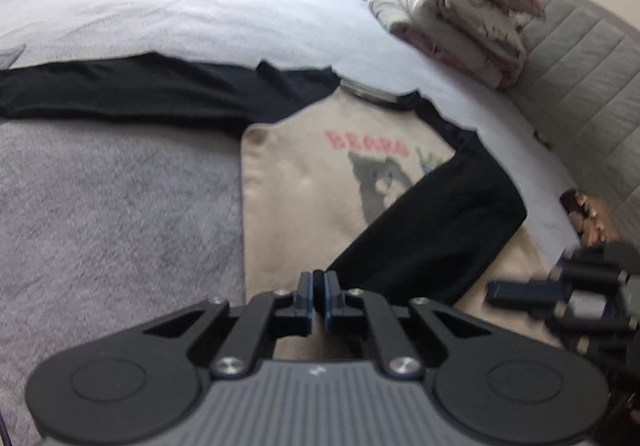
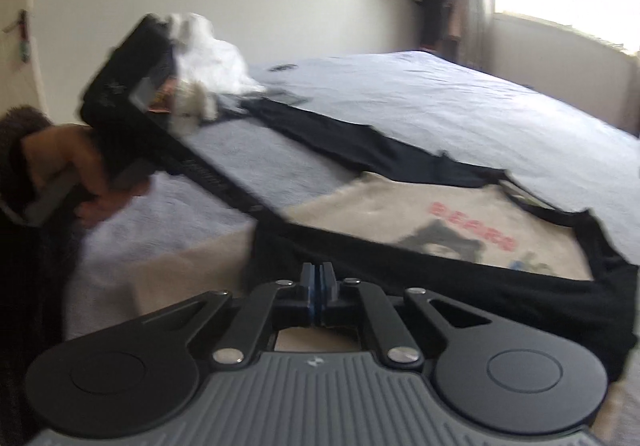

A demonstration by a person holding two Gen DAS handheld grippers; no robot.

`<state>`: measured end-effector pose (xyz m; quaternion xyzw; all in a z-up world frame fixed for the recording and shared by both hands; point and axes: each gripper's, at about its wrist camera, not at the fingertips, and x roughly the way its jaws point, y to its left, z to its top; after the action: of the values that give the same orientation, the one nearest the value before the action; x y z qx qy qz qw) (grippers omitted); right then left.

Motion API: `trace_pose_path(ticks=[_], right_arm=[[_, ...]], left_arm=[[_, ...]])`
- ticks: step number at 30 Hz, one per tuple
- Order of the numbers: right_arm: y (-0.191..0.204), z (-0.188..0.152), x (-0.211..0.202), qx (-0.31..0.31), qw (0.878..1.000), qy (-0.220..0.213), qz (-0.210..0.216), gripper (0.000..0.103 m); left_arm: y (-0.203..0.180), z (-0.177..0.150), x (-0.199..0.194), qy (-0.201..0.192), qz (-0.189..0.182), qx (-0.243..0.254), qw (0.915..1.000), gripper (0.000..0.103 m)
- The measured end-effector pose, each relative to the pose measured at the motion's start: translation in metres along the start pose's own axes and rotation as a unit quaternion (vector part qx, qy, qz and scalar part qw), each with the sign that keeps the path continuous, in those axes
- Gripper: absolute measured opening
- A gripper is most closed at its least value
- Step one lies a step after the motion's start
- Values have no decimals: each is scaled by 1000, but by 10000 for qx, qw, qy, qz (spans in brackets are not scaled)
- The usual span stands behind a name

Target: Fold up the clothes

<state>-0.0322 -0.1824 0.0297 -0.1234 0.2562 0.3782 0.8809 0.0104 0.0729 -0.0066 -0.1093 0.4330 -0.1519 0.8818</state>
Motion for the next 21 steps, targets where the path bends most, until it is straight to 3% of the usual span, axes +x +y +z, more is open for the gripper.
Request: trace_pose_path(ticks=[1,2,3,5,6,11,18,21], right_arm=[[-6,-1,-4,-19,9996,-13,-269,23],[-15,-3,-10,-47,9980,-54,-631,43],[-24,-6,-16,-77,9948,-99,-1012,54],[-47,-14,-26,2,9850,-100,-1724,56],[-60,-18,-30,100,9799,-47,-1994,56],[-110,-38,-46,358,9549,270,-2934,56],[-126,-64,-8,-307,9452,1148,-3040,56],[-126,-70,6,-551,9428,1219,-3055,56]], left_arm=[[0,0,1,-43,46,29,10000,11],[-1,0,1,-110,91,56,9999,17],[-2,1,1,-207,140,122,9996,20],[-5,2,0,-420,218,249,9986,35],[-7,2,1,-497,216,290,9981,38],[-17,2,8,-637,172,543,9963,39],[-32,-1,25,-551,72,951,9939,42],[-33,0,32,-500,91,975,9939,43]])
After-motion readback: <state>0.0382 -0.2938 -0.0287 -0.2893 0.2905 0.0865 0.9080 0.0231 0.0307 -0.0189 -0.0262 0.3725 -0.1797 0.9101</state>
